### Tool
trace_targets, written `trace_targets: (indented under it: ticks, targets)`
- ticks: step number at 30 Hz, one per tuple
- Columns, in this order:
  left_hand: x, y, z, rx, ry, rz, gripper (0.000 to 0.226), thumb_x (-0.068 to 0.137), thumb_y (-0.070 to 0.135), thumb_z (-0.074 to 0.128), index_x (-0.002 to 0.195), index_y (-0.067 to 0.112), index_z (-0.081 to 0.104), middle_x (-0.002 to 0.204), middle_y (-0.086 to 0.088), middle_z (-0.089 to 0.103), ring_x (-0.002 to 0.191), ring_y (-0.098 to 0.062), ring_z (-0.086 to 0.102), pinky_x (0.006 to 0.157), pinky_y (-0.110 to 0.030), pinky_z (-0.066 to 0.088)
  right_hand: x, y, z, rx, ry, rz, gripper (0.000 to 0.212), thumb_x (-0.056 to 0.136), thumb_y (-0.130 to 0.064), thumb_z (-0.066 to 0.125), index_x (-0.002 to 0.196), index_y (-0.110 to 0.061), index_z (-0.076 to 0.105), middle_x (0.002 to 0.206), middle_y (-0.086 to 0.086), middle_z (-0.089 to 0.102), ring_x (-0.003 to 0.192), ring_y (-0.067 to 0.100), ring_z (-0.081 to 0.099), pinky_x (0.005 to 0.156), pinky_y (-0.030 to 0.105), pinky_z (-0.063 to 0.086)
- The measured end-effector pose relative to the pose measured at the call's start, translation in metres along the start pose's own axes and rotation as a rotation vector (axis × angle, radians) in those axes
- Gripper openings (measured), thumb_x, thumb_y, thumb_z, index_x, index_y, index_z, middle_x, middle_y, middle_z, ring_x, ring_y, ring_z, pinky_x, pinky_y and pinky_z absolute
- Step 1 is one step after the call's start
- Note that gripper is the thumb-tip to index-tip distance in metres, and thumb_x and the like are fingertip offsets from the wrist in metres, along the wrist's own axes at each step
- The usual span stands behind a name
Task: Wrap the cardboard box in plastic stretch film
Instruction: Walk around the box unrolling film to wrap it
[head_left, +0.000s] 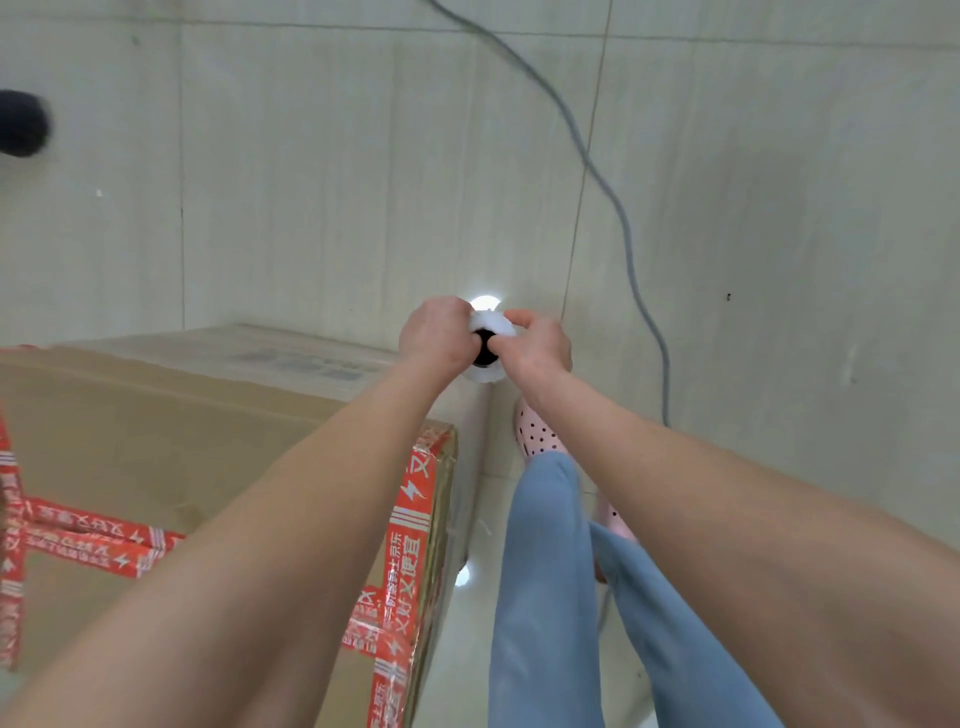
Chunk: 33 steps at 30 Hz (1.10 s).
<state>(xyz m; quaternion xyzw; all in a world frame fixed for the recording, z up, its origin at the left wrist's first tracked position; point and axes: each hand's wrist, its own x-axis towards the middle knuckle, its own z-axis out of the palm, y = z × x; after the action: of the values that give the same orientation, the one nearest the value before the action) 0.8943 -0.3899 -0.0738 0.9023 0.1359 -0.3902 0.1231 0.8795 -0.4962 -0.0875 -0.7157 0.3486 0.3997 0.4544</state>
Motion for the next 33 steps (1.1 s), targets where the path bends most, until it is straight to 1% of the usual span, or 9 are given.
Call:
trace_targets:
  ticks: [7,9,11,14,18,23,27,30,33]
  targets:
    - [0.003,-0.037,-0.003,-0.161,0.077,-0.139,0.007,0.078,0.011,0.054,0.071,0.01,0.052,0.072,-0.007,0.054,0.071,-0.029,0.052,0.058,-0.031,0.035,-0.002,-0.022,0.033,-0.106,0.012,-0.091,0.043,0.076,-0.018,0.06,0.117,-0.03,0.059,0.116,-0.002,0.064,0.1,0.021,0.061,0.087,0.03,0.049]
    - [0.003,-0.046,-0.002,-0.276,0.099,-0.238,0.009,0.079,0.014,0.055,0.076,0.006,0.055,0.076,-0.01,0.061,0.072,-0.031,0.06,0.059,-0.034,0.044,-0.003,-0.027,0.042,-0.085,0.016,-0.131,0.043,0.077,-0.016,0.06,0.118,-0.028,0.057,0.115,-0.002,0.062,0.099,0.02,0.06,0.087,0.031,0.049]
    - [0.003,-0.052,0.0,-0.482,0.103,-0.364,0.013,0.079,0.016,0.056,0.077,0.003,0.058,0.081,-0.015,0.068,0.07,-0.032,0.067,0.064,-0.039,0.055,-0.004,-0.032,0.049,-0.088,0.008,-0.134,0.044,0.077,-0.017,0.062,0.12,-0.025,0.055,0.112,-0.001,0.059,0.09,0.018,0.057,0.075,0.025,0.045]
    - [0.002,-0.052,0.003,-0.685,0.093,-0.482,0.018,0.081,0.023,0.059,0.074,0.007,0.054,0.086,-0.015,0.07,0.069,-0.03,0.069,0.065,-0.036,0.057,-0.005,-0.037,0.053,-0.114,-0.027,-0.098,0.045,0.077,-0.015,0.061,0.121,-0.025,0.055,0.106,0.0,0.061,0.082,0.018,0.054,0.062,0.022,0.038]
    - [0.008,-0.049,-0.004,-0.364,0.153,-0.256,0.021,0.084,0.016,0.055,0.103,0.007,0.052,0.1,-0.012,0.061,0.09,-0.033,0.06,0.063,-0.033,0.039,0.0,-0.049,0.048,-0.201,-0.059,-0.161,0.033,0.078,-0.015,0.057,0.11,-0.025,0.061,0.103,0.0,0.064,0.079,0.016,0.056,0.058,0.022,0.039]
    - [0.02,-0.046,-0.03,0.019,0.184,0.096,0.022,0.083,0.008,0.05,0.105,0.008,0.055,0.102,-0.012,0.054,0.081,-0.032,0.056,0.057,-0.034,0.032,0.004,-0.062,0.041,-0.34,-0.091,-0.211,0.023,0.079,-0.013,0.053,0.095,-0.021,0.067,0.093,0.003,0.068,0.082,0.022,0.061,0.06,0.026,0.042]
    - [0.027,-0.047,-0.039,-0.054,0.178,0.041,0.017,0.083,0.01,0.051,0.098,0.007,0.056,0.099,-0.012,0.056,0.084,-0.032,0.057,0.06,-0.035,0.039,0.007,-0.067,0.04,-0.293,-0.075,-0.231,0.025,0.079,-0.017,0.056,0.101,-0.022,0.066,0.096,0.002,0.068,0.085,0.02,0.061,0.064,0.026,0.043]
    - [0.032,-0.054,-0.042,-0.22,0.185,-0.105,0.016,0.079,0.013,0.055,0.094,0.007,0.058,0.096,-0.011,0.06,0.086,-0.032,0.057,0.062,-0.033,0.04,0.01,-0.07,0.044,-0.254,-0.066,-0.208,0.05,0.078,-0.022,0.064,0.127,-0.019,0.054,0.104,0.001,0.059,0.082,0.014,0.052,0.066,0.021,0.038]
    - [0.036,-0.059,-0.048,-0.433,0.171,-0.317,0.012,0.077,0.02,0.06,0.082,0.01,0.055,0.088,-0.009,0.063,0.081,-0.03,0.06,0.06,-0.03,0.039,0.013,-0.081,0.048,-0.203,-0.135,-0.117,0.065,0.076,-0.028,0.069,0.135,-0.02,0.043,0.106,-0.001,0.054,0.088,0.021,0.059,0.073,0.029,0.049]
